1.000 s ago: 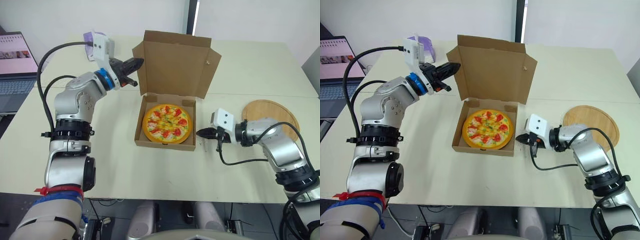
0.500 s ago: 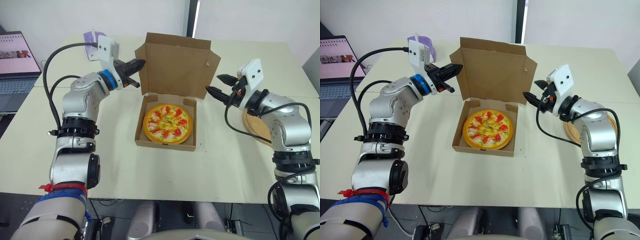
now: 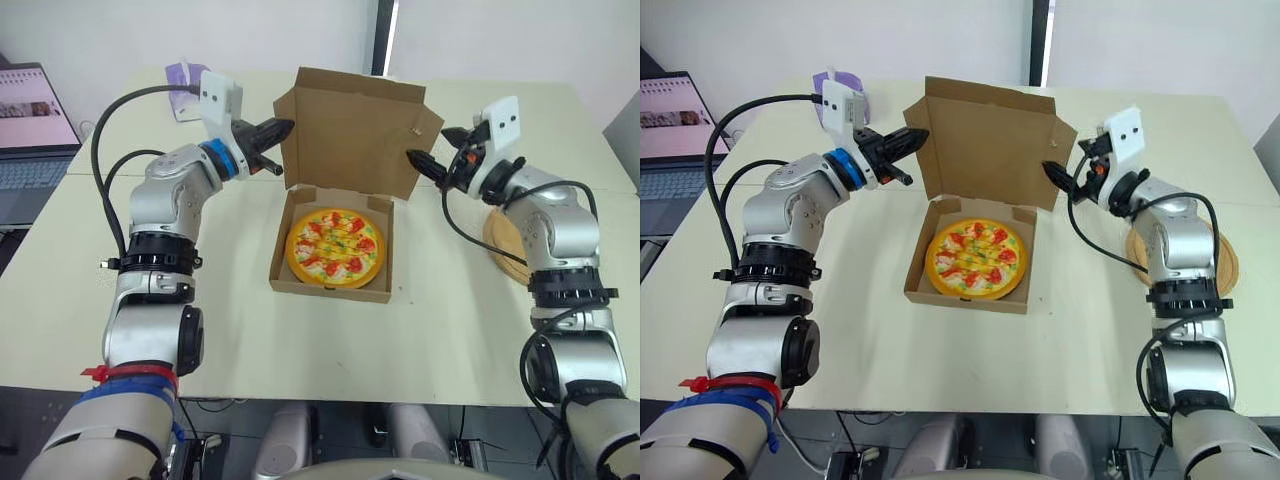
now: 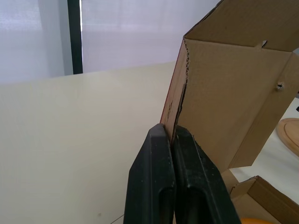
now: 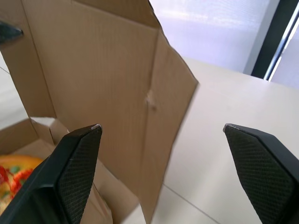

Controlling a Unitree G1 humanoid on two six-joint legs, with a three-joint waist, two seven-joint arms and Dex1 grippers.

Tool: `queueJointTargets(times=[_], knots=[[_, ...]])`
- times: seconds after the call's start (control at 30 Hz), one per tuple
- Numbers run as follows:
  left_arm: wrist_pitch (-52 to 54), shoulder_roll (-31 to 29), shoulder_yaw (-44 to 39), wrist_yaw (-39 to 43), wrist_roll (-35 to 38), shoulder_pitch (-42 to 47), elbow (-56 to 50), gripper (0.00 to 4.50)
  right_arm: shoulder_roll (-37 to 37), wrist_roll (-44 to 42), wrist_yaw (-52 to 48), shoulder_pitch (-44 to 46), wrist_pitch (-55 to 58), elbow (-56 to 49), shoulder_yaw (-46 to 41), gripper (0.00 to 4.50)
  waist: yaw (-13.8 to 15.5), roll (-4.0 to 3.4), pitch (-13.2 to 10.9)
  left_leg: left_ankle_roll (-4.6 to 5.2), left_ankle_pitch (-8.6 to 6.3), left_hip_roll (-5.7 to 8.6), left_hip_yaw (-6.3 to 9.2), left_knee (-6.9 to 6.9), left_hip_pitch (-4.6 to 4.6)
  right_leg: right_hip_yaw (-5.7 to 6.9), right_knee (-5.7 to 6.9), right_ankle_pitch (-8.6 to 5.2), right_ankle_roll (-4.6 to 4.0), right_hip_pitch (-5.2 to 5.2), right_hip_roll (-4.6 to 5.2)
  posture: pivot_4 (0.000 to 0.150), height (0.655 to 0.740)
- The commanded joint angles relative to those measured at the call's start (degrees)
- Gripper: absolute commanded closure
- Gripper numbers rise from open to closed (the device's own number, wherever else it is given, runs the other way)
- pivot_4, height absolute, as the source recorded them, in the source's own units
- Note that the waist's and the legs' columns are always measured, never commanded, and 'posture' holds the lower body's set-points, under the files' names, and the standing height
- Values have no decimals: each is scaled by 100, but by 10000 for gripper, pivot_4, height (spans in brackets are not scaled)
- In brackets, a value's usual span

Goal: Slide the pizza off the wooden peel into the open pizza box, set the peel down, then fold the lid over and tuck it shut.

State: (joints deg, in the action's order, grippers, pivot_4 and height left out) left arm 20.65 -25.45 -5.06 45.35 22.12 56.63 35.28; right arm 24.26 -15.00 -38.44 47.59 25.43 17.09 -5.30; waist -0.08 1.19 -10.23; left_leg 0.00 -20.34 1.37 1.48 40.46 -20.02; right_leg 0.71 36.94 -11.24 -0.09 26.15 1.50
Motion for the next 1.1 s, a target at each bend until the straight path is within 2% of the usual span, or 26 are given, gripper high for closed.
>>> queueJointTargets(times=[0.03, 0.1, 0.13, 0.17, 0.47, 0.77, 0.87, 1.03, 1.1], knots=[[-115, 7, -96, 72, -38, 188, -60, 45000, -6, -48, -124, 216, -330, 218, -36, 2038, 0, 0, 0, 2, -1, 0, 0, 0, 0, 0, -1, 0, 0, 0, 0, 1500, 7400], [-96, -16, -116, 82, -42, 188, -80, 45000, -35, -102, -193, 250, -395, 283, -58, 5874, -3, 0, 0, 3, -2, 0, 0, 0, -1, 0, -2, 0, 0, 1, 0, 1500, 7400], [-90, -24, -127, 82, -49, 188, -85, 45000, -46, -125, -209, 258, -409, 292, -73, 9968, -5, 0, 0, 3, -2, 0, -1, 0, -1, 0, -2, 0, 0, 1, 0, 1500, 7400], [-83, -35, -138, 84, -55, 184, -92, 45000, -61, -162, -227, 252, -407, 269, -97, 12178, -8, 0, 0, 3, -2, 0, -1, 0, -1, -1, -1, 0, 0, 3, 0, 1500, 7400], [-67, -25, -182, 61, -102, 178, -116, 45000, -94, -243, -231, 156, -431, 181, -80, 44051, -9, 0, 0, 3, -2, 0, -1, 1, 0, -1, 3, 0, 0, 3, 0, 1500, 7400], [-410, 48, -168, -11, -220, -1, -267, 45000, -164, -169, 145, 36, -156, -537, 73, 44607, -9, -1, 0, 3, -2, 0, -1, 1, -1, -2, 3, 0, 0, 5, 1, 1500, 7400], [-554, 105, -221, -66, -222, -125, -357, 39228, -286, -174, 329, -13, -52, -816, 138, 45000, -9, -1, 0, 2, -2, -1, -1, 1, -1, -3, 4, 0, 0, 5, 0, 1500, 7400], [-686, 98, -309, -338, -316, -288, -391, 23014, -377, -205, 480, -120, 59, -1060, 186, 45000, -10, -1, 1, 2, -1, -1, -2, 3, 0, -3, 7, 0, 0, 6, 0, 1500, 7400], [-727, 78, -323, -336, -330, -328, -314, 23014, -364, -222, 487, -147, 91, -1092, 177, 45000, -10, -1, 1, 2, -1, -1, -2, 3, 0, -3, 7, 0, 0, 6, 0, 1500, 7400]])
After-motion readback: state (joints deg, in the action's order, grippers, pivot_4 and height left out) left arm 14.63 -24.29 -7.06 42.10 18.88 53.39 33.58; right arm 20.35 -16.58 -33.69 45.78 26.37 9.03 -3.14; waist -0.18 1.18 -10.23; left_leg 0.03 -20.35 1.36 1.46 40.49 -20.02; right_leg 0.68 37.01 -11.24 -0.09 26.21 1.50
